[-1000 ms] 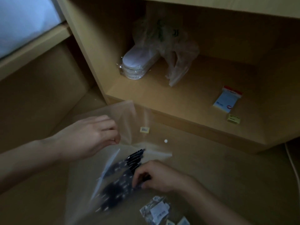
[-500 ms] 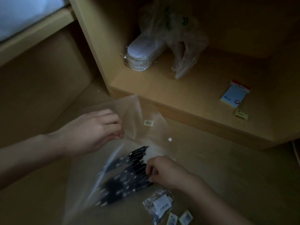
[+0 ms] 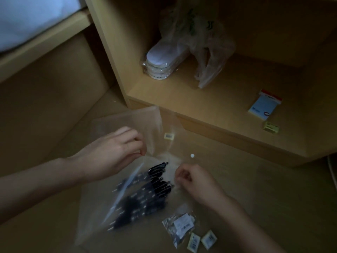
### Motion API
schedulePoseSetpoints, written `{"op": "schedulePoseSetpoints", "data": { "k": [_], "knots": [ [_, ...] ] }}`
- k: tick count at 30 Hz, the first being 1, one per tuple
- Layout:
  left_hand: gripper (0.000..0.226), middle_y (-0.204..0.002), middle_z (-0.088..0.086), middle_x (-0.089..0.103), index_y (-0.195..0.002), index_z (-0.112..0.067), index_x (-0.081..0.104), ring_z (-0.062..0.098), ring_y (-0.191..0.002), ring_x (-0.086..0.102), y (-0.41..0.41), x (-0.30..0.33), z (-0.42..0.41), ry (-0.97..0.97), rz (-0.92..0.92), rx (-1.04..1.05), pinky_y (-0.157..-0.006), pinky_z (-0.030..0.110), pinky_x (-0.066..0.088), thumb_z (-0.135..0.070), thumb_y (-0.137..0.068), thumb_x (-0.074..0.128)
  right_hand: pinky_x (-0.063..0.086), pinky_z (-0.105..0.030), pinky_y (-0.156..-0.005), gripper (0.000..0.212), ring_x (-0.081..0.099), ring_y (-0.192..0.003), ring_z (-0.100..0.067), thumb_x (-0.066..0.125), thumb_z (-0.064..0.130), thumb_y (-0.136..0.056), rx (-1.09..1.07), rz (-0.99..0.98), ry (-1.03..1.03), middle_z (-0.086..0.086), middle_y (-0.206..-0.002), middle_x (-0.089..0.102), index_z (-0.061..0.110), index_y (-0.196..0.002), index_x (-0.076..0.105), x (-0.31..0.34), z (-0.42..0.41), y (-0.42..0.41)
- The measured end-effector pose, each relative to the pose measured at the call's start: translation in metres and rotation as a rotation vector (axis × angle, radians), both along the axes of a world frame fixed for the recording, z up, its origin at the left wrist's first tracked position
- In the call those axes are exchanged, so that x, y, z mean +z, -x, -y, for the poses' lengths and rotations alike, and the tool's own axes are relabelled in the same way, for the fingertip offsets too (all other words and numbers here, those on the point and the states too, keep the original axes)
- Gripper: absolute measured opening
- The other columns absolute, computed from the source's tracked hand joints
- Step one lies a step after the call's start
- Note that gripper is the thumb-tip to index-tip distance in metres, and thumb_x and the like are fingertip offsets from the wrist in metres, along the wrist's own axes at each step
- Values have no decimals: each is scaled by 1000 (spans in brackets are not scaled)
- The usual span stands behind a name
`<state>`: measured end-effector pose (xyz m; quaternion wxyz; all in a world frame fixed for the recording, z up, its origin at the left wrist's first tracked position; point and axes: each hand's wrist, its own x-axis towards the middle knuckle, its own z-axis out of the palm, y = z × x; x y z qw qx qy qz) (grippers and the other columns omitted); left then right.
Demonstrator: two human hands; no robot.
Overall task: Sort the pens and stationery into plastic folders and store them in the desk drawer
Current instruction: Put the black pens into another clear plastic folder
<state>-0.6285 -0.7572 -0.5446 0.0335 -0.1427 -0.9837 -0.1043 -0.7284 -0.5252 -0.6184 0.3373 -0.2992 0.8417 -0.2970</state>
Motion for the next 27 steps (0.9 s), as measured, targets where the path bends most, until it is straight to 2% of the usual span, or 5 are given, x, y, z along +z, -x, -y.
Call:
{"op": "schedulePoseSetpoints", "data": {
  "k": [7,13,19,22,27],
  "knots": [
    [45,-146,-5,26,-136,-37,30,17,-122,48,-10,-19,-19,17,225,38,-91,34,51,-38,-92,38,35,-7,-61,27,46,-67,1,63,5,-85,-342,-150,120,-1,-91,57,31,-88,55,-18,-27,7],
    [44,-146,0,39,-134,-31,39,17,-120,54,-31,-28,-9,142,330,57,-92,24,42,-48,-94,28,40,-24,-84,40,50,-95,-14,63,6,-86,-456,-109,119,-4,-113,53,10,-124,51,-25,-26,15],
    [92,-146,-11,-33,-142,-44,-17,15,-144,-8,-47,-51,-17,158,638,160,-119,35,8,-80,-58,-27,40,-17,-61,25,51,-68,-12,67,8,-84,-603,88,235,4,-75,53,6,-107,58,-33,-2,31],
    [73,-156,-4,-21,-148,-37,-10,18,-146,-6,-39,-63,-22,206,690,136,-120,38,5,-68,-82,-2,34,-10,-54,2,48,-61,-8,67,12,-86,-523,81,273,6,-65,53,12,-86,65,-24,3,26],
    [64,-158,-2,-14,-150,-32,-6,17,-146,-2,-32,-78,-17,230,699,105,-119,36,7,-43,-100,33,41,-23,-64,18,53,-68,-10,66,17,-87,-438,151,279,5,-69,60,24,-71,62,-12,13,1]
  ]
}}
